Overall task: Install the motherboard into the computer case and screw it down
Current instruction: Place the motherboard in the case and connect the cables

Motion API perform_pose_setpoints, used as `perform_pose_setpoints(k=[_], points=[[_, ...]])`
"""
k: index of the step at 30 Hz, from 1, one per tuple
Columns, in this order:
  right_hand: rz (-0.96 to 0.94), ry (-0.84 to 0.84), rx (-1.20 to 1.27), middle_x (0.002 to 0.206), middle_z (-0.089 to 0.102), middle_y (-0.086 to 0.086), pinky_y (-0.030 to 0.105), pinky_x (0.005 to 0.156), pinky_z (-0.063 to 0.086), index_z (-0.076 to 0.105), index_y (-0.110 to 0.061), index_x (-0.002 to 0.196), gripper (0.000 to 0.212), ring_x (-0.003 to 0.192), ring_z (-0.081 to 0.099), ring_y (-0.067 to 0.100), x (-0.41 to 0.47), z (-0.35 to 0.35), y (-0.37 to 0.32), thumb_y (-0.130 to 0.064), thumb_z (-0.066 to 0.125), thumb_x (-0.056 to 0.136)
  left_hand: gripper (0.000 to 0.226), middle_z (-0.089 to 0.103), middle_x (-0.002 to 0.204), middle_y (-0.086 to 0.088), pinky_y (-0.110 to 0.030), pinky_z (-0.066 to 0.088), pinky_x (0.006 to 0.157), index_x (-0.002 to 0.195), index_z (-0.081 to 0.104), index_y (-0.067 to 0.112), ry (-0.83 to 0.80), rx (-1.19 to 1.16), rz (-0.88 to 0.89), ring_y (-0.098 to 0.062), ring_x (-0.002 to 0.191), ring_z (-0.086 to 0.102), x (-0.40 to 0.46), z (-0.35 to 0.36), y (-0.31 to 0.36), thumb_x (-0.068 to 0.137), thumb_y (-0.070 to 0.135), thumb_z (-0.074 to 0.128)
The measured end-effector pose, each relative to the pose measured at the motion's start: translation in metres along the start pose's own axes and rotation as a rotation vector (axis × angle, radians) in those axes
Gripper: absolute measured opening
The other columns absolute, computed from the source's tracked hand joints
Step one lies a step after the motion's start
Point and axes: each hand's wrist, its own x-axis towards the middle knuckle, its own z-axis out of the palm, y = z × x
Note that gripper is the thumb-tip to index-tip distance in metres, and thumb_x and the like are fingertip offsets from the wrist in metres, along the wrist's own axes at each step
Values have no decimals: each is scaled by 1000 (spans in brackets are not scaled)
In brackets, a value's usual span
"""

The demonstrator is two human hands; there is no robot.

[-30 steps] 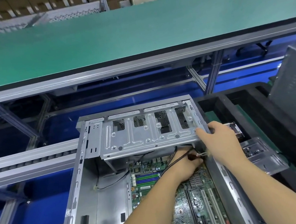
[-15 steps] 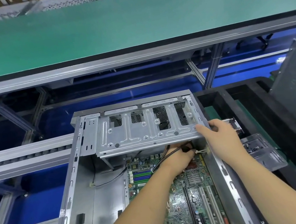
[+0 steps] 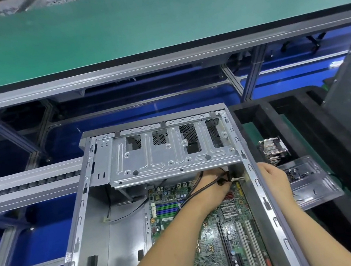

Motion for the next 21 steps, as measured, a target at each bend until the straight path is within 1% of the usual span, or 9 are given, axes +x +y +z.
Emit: perform_pose_setpoints(k=[1,3,5,6,11,14,16,19,21], points=[[2,2,6,82,68,-10,4,52,41,68,-23,79,32,76,59,4,-1,0,0,-6,53,102,7,60,67,4,-17,39,39,87,65,25,10,-7,-4,-6,47,48,-1,0,0,91,30,64],[13,10,26,83,69,-8,4,52,41,69,-21,80,31,77,60,6,-1,0,0,-6,53,102,10,59,66,8,-14,35,36,93,67,24,28,-43,-29,-1,41,44,0,1,-1,89,34,68],[23,19,43,82,69,-6,5,50,41,70,-20,80,31,75,61,8,-1,0,0,-6,53,102,9,56,64,6,-16,35,38,94,68,23,34,-48,-49,-2,40,42,0,1,0,91,32,67],[30,19,47,80,69,-6,6,50,41,70,-20,78,32,73,60,8,-1,0,1,-6,53,101,9,55,64,4,-18,36,40,94,68,22,39,-40,-57,-6,43,43,0,1,1,92,30,65],[83,10,72,49,58,-12,11,43,36,70,-11,75,31,43,47,-2,-3,5,5,-7,53,100,13,57,71,0,-20,35,44,101,71,18,82,-31,-54,-15,53,46,-1,5,5,95,25,61],[124,21,94,46,52,-10,23,47,36,67,-2,74,29,43,41,4,-3,5,6,-7,54,100,13,64,79,-5,-22,40,51,99,71,17,79,-21,-43,-20,61,52,-2,5,6,95,25,62],[137,22,98,46,49,-8,26,51,32,65,0,73,29,44,39,6,-4,5,6,-7,55,100,13,64,78,-7,-20,39,48,97,71,17,77,-25,-59,-19,59,52,-2,5,5,94,27,63],[129,32,87,51,50,-1,23,47,33,64,12,82,27,49,38,12,-6,6,6,-7,54,100,9,60,70,-3,-18,36,42,95,68,20,70,-60,-107,-15,52,50,0,7,6,94,26,62],[118,34,99,59,52,7,17,42,33,63,16,88,27,54,40,16,-6,5,6,-6,53,100,13,59,69,-3,-19,36,42,99,69,15,68,-50,-124,-15,51,49,3,9,7,95,24,60]])
